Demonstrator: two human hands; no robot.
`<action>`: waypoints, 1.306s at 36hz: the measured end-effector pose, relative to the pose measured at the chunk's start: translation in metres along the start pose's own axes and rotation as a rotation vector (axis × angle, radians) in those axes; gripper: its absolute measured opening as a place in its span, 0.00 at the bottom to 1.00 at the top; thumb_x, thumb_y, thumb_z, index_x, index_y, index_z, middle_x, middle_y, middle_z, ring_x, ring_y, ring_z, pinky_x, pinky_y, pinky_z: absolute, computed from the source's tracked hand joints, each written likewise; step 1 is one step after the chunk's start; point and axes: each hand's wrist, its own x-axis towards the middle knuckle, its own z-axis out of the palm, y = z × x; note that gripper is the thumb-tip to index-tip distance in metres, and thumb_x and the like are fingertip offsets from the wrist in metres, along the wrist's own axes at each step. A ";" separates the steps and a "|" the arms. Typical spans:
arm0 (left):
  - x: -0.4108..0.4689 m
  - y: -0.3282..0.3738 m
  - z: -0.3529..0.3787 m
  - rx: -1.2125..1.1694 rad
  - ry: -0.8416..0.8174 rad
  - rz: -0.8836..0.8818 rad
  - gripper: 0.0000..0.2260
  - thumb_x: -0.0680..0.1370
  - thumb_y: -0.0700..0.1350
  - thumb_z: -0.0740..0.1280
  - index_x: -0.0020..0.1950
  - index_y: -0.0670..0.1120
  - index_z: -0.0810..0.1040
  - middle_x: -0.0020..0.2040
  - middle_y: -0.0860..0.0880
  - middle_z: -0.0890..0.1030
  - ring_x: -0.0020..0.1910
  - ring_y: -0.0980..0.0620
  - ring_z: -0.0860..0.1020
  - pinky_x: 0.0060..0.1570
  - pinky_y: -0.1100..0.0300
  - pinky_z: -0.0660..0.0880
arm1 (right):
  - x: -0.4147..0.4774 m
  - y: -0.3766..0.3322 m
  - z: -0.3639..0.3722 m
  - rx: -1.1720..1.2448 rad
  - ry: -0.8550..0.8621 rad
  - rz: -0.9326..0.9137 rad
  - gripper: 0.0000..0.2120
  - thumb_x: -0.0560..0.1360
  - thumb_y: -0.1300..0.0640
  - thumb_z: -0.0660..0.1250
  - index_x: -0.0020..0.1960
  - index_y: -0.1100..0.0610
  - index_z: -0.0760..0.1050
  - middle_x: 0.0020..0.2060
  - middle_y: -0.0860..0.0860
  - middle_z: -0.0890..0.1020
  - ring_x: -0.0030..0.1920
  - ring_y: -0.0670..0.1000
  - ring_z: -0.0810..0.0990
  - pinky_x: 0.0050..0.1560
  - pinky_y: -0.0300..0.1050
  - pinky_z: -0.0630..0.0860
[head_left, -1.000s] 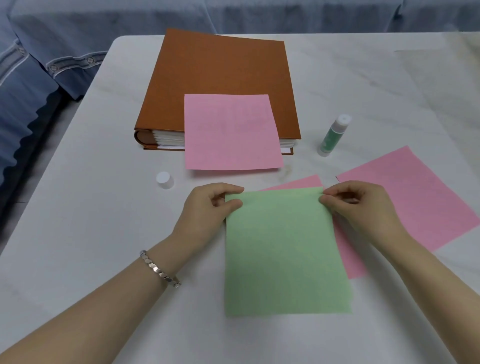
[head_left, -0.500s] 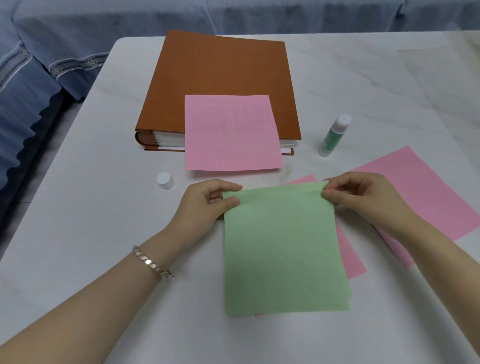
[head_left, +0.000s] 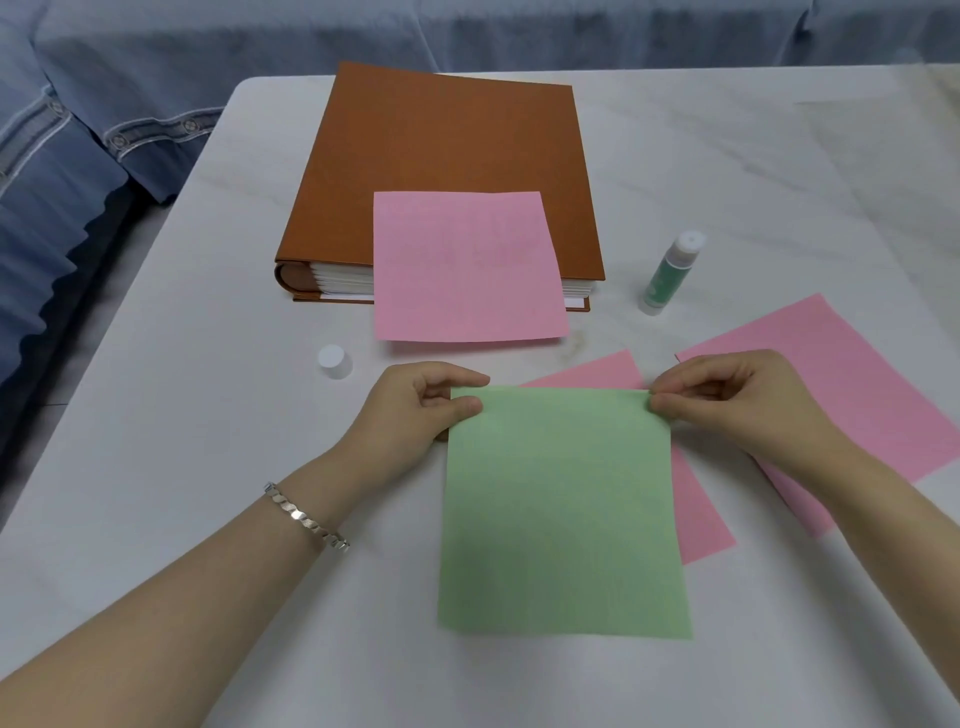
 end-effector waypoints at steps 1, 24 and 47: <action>0.000 0.000 0.000 -0.003 0.004 0.001 0.12 0.74 0.32 0.68 0.45 0.50 0.80 0.35 0.43 0.78 0.28 0.57 0.76 0.32 0.68 0.74 | 0.000 0.000 0.000 0.002 0.006 0.005 0.07 0.67 0.72 0.71 0.39 0.62 0.81 0.29 0.46 0.84 0.31 0.41 0.80 0.39 0.28 0.76; -0.007 -0.001 0.000 -0.027 0.138 0.034 0.12 0.71 0.32 0.71 0.45 0.50 0.80 0.35 0.45 0.78 0.30 0.57 0.76 0.35 0.69 0.75 | -0.003 0.008 0.003 -0.076 0.084 0.013 0.09 0.67 0.70 0.72 0.42 0.58 0.81 0.28 0.40 0.83 0.30 0.38 0.80 0.39 0.25 0.74; -0.007 0.003 0.001 0.009 0.160 0.034 0.08 0.72 0.33 0.71 0.47 0.45 0.82 0.35 0.46 0.80 0.28 0.60 0.77 0.34 0.71 0.73 | 0.000 0.008 0.001 -0.102 0.068 0.004 0.11 0.67 0.69 0.72 0.42 0.54 0.81 0.28 0.40 0.82 0.30 0.38 0.80 0.40 0.26 0.75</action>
